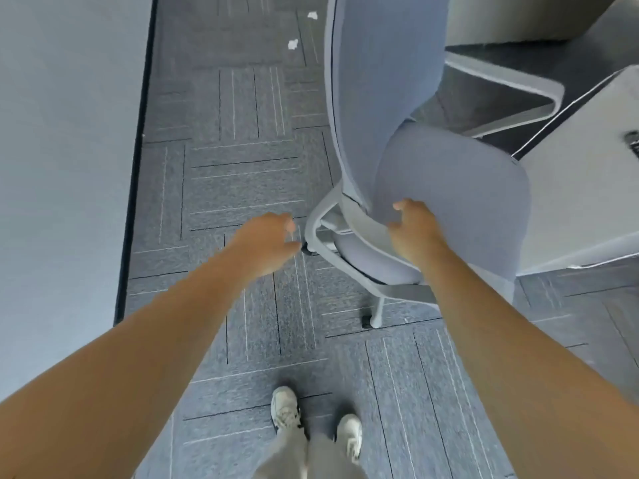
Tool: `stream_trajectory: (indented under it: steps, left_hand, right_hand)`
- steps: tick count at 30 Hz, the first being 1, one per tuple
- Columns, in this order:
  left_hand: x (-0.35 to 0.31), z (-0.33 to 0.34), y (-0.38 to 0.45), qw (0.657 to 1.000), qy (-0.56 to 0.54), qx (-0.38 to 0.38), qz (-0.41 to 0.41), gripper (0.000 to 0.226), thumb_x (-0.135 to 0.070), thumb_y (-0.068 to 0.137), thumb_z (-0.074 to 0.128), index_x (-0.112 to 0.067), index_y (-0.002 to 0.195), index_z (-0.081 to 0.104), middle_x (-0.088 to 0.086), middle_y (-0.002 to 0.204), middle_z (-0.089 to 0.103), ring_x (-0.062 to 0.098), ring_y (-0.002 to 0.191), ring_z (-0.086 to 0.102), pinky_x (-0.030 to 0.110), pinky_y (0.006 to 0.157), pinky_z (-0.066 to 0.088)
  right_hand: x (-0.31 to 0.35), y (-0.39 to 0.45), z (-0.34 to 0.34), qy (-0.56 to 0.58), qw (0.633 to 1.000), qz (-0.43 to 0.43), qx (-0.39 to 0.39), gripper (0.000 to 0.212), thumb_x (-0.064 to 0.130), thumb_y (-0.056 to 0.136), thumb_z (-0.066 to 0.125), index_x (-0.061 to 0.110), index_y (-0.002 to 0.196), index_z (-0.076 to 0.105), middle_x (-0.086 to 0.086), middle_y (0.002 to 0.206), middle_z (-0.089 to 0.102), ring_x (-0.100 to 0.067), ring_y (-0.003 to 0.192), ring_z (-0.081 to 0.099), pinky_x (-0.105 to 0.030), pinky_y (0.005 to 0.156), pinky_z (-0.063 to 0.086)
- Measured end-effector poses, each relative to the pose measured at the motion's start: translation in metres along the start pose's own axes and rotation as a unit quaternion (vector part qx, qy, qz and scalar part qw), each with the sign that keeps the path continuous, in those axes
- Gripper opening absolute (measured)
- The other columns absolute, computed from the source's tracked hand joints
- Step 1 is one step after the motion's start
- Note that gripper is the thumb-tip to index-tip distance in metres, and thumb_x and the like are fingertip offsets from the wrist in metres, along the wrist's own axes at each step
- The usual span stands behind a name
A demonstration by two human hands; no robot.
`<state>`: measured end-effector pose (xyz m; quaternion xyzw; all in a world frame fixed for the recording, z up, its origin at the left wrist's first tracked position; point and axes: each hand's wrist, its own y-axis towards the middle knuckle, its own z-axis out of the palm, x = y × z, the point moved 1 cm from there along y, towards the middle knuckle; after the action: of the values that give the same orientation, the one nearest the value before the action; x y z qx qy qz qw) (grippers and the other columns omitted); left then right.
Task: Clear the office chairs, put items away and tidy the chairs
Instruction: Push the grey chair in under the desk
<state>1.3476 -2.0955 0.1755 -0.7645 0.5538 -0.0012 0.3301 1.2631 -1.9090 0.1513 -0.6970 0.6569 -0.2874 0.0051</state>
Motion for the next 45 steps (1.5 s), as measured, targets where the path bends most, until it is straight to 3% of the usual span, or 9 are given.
stream_trajectory:
  steps: [15, 18, 21, 25, 29, 37, 40, 42, 45]
  left_hand:
    - [-0.045, -0.121, -0.103, 0.987, 0.01, -0.137, 0.084, 0.042, -0.025, 0.094, 0.05, -0.01, 0.133, 0.046, 0.011, 0.139, 0.049, 0.027, 0.126, 0.047, 0.038, 0.105, 0.039]
    - [-0.041, -0.151, -0.09, 0.982, 0.015, -0.161, 0.102, 0.041, -0.025, 0.094, 0.049, -0.01, 0.132, 0.046, 0.01, 0.138, 0.049, 0.027, 0.126, 0.047, 0.037, 0.103, 0.039]
    - [-0.037, -0.18, -0.063, 0.976, 0.024, -0.167, 0.134, 0.041, -0.026, 0.094, 0.049, -0.011, 0.131, 0.047, 0.011, 0.136, 0.049, 0.027, 0.125, 0.047, 0.038, 0.103, 0.039]
    - [-0.033, -0.221, -0.015, 0.969, 0.044, -0.15, 0.19, 0.042, -0.026, 0.094, 0.05, -0.01, 0.132, 0.045, 0.011, 0.135, 0.049, 0.027, 0.124, 0.046, 0.036, 0.101, 0.039]
    - [-0.037, -0.257, 0.027, 0.96, 0.073, -0.135, 0.234, 0.049, -0.025, 0.092, 0.053, -0.013, 0.137, 0.039, 0.011, 0.14, 0.043, 0.028, 0.127, 0.043, 0.039, 0.102, 0.039]
    - [-0.094, -0.276, 0.08, 0.902, 0.195, -0.175, 0.343, 0.084, -0.022, 0.087, 0.061, -0.025, 0.149, 0.005, 0.009, 0.159, 0.008, 0.032, 0.144, 0.013, 0.045, 0.117, 0.016]
    - [-0.116, -0.271, 0.096, 0.886, 0.235, -0.182, 0.355, 0.093, -0.022, 0.086, 0.064, -0.027, 0.149, -0.003, 0.008, 0.16, -0.005, 0.033, 0.147, -0.002, 0.048, 0.119, 0.006]
    - [-0.131, -0.267, 0.104, 0.872, 0.26, -0.19, 0.368, 0.093, -0.023, 0.085, 0.065, -0.027, 0.149, -0.002, 0.007, 0.16, -0.007, 0.033, 0.146, -0.005, 0.05, 0.119, 0.003]
    - [-0.149, -0.262, 0.111, 0.842, 0.28, -0.206, 0.412, 0.071, -0.026, 0.082, 0.067, -0.017, 0.141, 0.028, 0.009, 0.156, 0.019, 0.031, 0.147, 0.005, 0.052, 0.118, -0.002]
  right_hand:
    - [0.103, -0.1, -0.144, 0.218, 0.959, -0.105, -0.148, 0.047, 0.03, 0.096, 0.044, 0.0, 0.132, 0.043, -0.015, 0.134, 0.053, -0.028, 0.125, 0.047, -0.03, 0.099, 0.038]
    - [0.126, -0.092, -0.158, 0.217, 0.956, -0.102, -0.171, 0.047, 0.029, 0.094, 0.048, -0.004, 0.127, 0.044, -0.019, 0.11, 0.059, -0.032, 0.113, 0.054, -0.034, 0.086, 0.041]
    - [0.151, -0.071, -0.167, 0.184, 0.961, -0.088, -0.188, 0.042, 0.028, 0.091, 0.053, -0.003, 0.118, 0.048, -0.014, 0.099, 0.055, -0.03, 0.096, 0.055, -0.029, 0.072, 0.037]
    - [0.179, -0.037, -0.174, 0.104, 0.969, -0.018, -0.225, 0.038, 0.023, 0.09, 0.054, -0.002, 0.118, 0.047, -0.018, 0.114, 0.06, -0.035, 0.106, 0.056, -0.033, 0.074, 0.038]
    - [0.19, -0.022, -0.178, 0.059, 0.972, 0.037, -0.225, 0.016, 0.008, 0.088, 0.05, -0.001, 0.102, 0.05, -0.009, 0.076, 0.047, -0.032, 0.087, 0.048, -0.036, 0.073, 0.043]
    - [0.169, -0.033, -0.195, 0.107, 0.979, 0.1, -0.143, 0.024, 0.005, 0.076, 0.06, 0.008, 0.097, 0.048, -0.007, 0.093, 0.048, -0.025, 0.083, 0.046, -0.027, 0.058, 0.034]
    - [0.166, -0.035, -0.201, 0.05, 0.978, 0.139, -0.144, 0.026, 0.017, 0.078, 0.061, 0.016, 0.099, 0.047, -0.002, 0.092, 0.05, -0.025, 0.08, 0.049, -0.029, 0.069, 0.04]
    - [0.164, -0.032, -0.2, 0.007, 0.975, 0.14, -0.174, 0.028, 0.027, 0.078, 0.063, 0.017, 0.1, 0.051, 0.0, 0.09, 0.051, -0.024, 0.081, 0.05, -0.03, 0.07, 0.038]
    - [0.154, -0.032, -0.193, -0.041, 0.97, 0.115, -0.21, 0.029, 0.03, 0.078, 0.063, 0.023, 0.064, 0.039, 0.002, 0.072, 0.046, -0.025, 0.08, 0.049, -0.027, 0.06, 0.032]
